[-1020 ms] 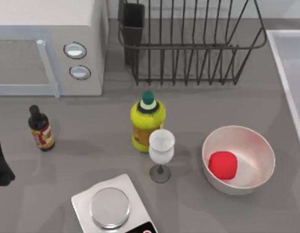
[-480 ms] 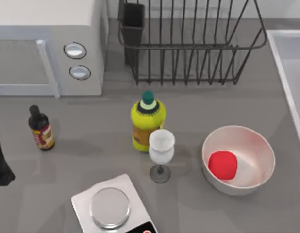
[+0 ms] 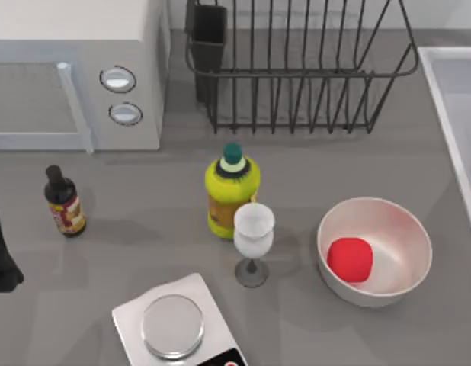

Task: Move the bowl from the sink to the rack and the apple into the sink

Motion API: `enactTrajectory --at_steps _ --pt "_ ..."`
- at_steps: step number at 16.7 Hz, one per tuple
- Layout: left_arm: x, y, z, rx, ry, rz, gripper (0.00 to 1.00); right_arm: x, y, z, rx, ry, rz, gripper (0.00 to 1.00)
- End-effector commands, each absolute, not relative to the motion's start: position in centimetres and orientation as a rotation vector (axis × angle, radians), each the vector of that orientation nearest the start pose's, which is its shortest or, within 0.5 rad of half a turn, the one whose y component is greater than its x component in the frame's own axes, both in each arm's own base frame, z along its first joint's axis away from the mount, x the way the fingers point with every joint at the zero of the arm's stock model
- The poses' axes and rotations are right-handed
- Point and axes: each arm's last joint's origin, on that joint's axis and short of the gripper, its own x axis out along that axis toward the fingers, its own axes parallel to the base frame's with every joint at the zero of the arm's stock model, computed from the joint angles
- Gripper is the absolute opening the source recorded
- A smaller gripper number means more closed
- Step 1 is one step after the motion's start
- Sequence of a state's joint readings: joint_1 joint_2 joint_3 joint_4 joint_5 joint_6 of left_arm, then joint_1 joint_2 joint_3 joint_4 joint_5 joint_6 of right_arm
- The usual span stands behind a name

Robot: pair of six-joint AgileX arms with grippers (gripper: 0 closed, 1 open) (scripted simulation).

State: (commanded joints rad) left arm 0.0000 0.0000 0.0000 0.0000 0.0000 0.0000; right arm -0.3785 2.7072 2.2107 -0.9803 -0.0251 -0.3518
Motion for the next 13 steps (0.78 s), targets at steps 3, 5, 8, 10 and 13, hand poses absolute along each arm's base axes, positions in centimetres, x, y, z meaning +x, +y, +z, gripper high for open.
enactTrajectory --at_steps 3,5,8,10,13 --pt "10.57 -0.12 16.0 0.0 0.0 0.0 1.0 48.47 -18.45 4.84 0.007 1.471 -0.008 0.02" --pt "10.57 -0.12 16.0 0.0 0.0 0.0 1.0 48.47 -18.45 4.84 0.007 1.471 -0.008 0.0" --pt "10.57 -0.12 16.0 0.0 0.0 0.0 1.0 48.47 -18.45 4.84 0.007 1.471 -0.008 0.0" --pt "10.57 -0.12 16.0 0.0 0.0 0.0 1.0 48.47 -18.45 4.84 0.007 1.471 -0.008 0.0" --pt "10.57 -0.12 16.0 0.0 0.0 0.0 1.0 48.5 -18.31 5.15 0.005 1.467 -0.007 0.0"
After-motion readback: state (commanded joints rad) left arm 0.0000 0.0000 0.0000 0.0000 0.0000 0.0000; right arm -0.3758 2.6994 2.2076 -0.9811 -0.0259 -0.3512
